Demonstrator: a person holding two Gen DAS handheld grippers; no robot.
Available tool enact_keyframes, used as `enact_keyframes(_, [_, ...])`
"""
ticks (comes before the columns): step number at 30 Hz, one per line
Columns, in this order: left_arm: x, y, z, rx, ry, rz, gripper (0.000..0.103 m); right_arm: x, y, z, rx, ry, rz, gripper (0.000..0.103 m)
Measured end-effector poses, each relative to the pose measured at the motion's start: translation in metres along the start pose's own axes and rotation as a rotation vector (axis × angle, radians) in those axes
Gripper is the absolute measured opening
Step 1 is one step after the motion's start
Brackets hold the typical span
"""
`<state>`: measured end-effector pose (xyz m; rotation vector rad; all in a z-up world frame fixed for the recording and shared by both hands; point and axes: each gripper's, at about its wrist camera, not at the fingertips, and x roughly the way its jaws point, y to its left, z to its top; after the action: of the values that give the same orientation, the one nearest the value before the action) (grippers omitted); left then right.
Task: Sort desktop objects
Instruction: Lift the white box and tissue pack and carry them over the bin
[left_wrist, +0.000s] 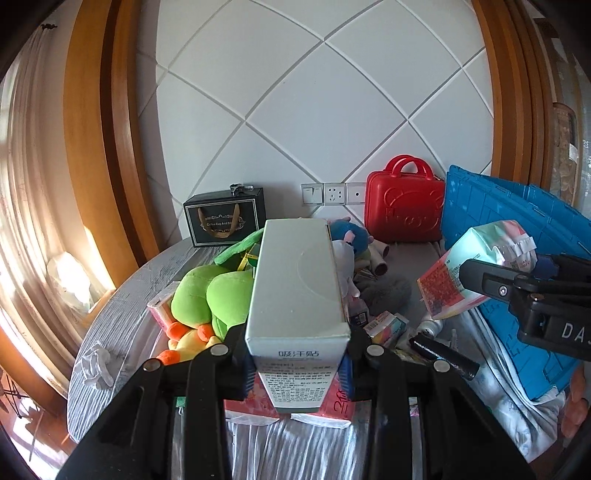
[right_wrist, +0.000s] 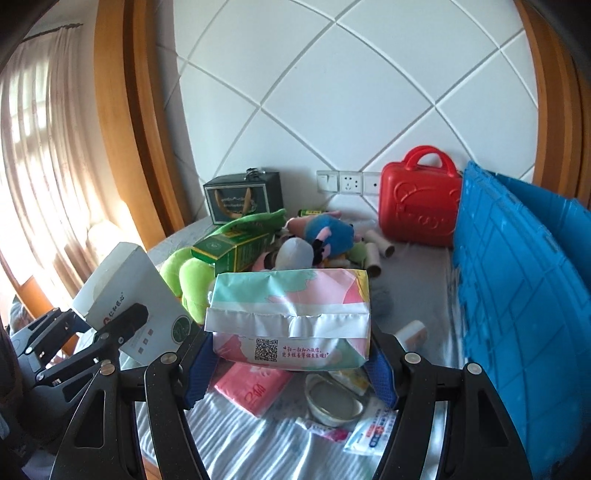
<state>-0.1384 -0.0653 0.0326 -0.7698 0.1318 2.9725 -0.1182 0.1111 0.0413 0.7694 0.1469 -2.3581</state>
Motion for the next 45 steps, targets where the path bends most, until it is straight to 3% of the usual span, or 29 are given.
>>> enact_keyframes(7, [-0.025, -0.011, 0.01, 0.027, -0.058, -0.076, 0.034, -0.046, -0.002, 0.001, 0.01, -0.052, -0.098, 0.069])
enact_keyframes(15, [-0.049, -0.06, 0.041, 0.086, -0.135, -0.204, 0.034, -0.107, -0.039, 0.007, 0.067, -0.113, -0.209, 0.069])
enact_keyframes(24, [-0.076, -0.149, 0.112, 0.134, -0.246, -0.34, 0.034, -0.179, -0.13, 0.038, 0.139, -0.196, -0.301, 0.069])
enact_keyframes(27, [-0.077, -0.192, 0.143, 0.136, -0.241, -0.42, 0.034, -0.197, -0.172, 0.051, 0.129, -0.205, -0.34, 0.069])
enact_keyframes(31, [-0.068, -0.263, 0.188, 0.135, -0.189, -0.521, 0.034, -0.217, -0.244, 0.075, 0.102, -0.204, -0.381, 0.069])
enact_keyframes(36, [-0.023, -0.369, 0.242, 0.13, -0.042, -0.542, 0.034, -0.213, -0.349, 0.109, 0.084, -0.132, -0.407, 0.07])
enact_keyframes(40, [0.032, -0.446, 0.256, 0.146, 0.094, -0.486, 0.034, -0.171, -0.419, 0.119, 0.059, 0.015, -0.471, 0.07])
enact_keyframes(41, [0.054, -0.465, 0.254, 0.153, 0.158, -0.476, 0.034, -0.148, -0.441, 0.117, 0.063, 0.081, -0.483, 0.07])
enact_keyframes(43, [0.093, -0.495, 0.245, 0.161, 0.276, -0.467, 0.034, -0.118, -0.469, 0.107, 0.085, 0.166, -0.47, 0.07])
enact_keyframes(45, [0.128, -0.521, 0.229, 0.176, 0.382, -0.438, 0.034, -0.07, -0.497, 0.085, 0.124, 0.309, -0.437, 0.07])
